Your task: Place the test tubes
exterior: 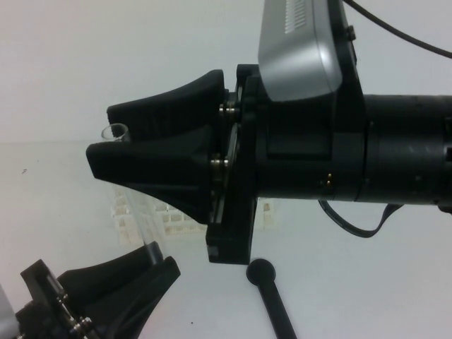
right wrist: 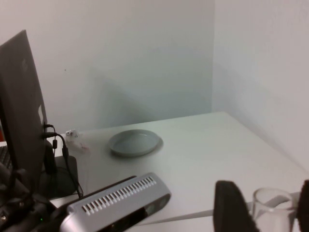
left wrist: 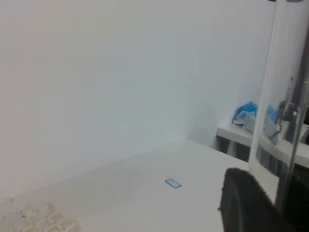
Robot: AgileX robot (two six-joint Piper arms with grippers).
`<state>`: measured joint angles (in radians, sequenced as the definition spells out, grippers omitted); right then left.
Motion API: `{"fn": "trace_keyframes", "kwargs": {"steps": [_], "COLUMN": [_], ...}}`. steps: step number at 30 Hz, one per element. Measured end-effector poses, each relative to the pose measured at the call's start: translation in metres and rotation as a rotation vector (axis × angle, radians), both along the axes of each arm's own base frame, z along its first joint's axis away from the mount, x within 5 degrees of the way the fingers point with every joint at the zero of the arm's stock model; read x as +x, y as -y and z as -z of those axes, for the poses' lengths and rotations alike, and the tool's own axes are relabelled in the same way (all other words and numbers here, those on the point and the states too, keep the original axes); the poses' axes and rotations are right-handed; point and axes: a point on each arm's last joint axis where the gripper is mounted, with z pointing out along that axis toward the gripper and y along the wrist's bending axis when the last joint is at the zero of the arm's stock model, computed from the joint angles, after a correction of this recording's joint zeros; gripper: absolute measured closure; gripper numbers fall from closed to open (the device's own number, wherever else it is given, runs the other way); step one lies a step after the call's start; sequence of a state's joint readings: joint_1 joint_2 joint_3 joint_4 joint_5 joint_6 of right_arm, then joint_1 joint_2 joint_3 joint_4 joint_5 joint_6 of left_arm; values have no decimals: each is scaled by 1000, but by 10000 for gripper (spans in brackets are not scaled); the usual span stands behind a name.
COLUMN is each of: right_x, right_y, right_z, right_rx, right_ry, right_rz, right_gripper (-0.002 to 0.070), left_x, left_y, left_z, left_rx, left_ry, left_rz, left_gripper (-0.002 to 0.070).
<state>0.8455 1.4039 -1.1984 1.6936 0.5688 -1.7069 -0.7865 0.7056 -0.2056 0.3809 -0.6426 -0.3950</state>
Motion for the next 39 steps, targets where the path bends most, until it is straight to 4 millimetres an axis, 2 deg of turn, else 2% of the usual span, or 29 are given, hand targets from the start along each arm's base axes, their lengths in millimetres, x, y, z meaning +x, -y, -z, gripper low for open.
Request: {"fn": "trace_keyframes", "kwargs": {"steps": [1, 2, 3, 10, 11, 12, 13, 14, 18, 23, 26, 30, 32, 35, 37, 39], "right_x": [0, 0, 0, 2, 2, 2, 2, 2, 3, 4, 6, 7, 7, 12, 19, 26], "right_y": [0, 0, -1, -6, -6, -6, -6, -6, -6, -6, -8, -8, -8, -6, -4, -1], "right_z": [-1, -1, -1, 6, 6, 6, 6, 6, 6, 7, 10, 10, 10, 9, 10, 11], "right_rx": [1, 1, 2, -11, -11, -11, -11, -11, -13, -17, -23, -28, -31, -50, -73, -100], "right_ry": [1, 1, 2, -12, -12, -13, -13, -13, -7, -5, -14, 2, 22, 93, 131, 149], "right_rz": [0, -1, -4, -20, -20, -22, -22, -22, -20, -10, 0, 1, 7, 74, 150, 239], "right_gripper": [374, 393, 406, 430, 431, 434, 440, 456, 542, 548, 549, 549, 549, 549, 549, 549], "left_x": [0, 0, 0, 0, 0, 0, 0, 0, 0, 5, 6, 6, 6, 6, 5, 5], "left_y": [0, 0, 0, 0, 0, 0, 0, 0, 0, -3, -3, -3, -3, -3, -4, -5], "left_z": [0, 0, 0, 0, 0, 0, 0, 0, 0, 4, 5, 5, 4, 4, 4, 3], "left_rx": [0, 0, 0, 0, 0, 0, 0, 0, -8, -24, -13, -15, -16, -16, -18, -23], "left_ry": [0, 0, 0, 0, 0, 0, 0, 0, -11, -106, -118, -117, -116, -116, -114, -108], "left_rz": [0, 0, 0, 0, 0, 0, 0, 0, 0, -52, -58, -57, -57, -57, -57, -57], "left_gripper": [676, 563, 676, 676, 563, 676, 563, 676, 675, 658, 553, 295, 229, 242, 290, 381]}}
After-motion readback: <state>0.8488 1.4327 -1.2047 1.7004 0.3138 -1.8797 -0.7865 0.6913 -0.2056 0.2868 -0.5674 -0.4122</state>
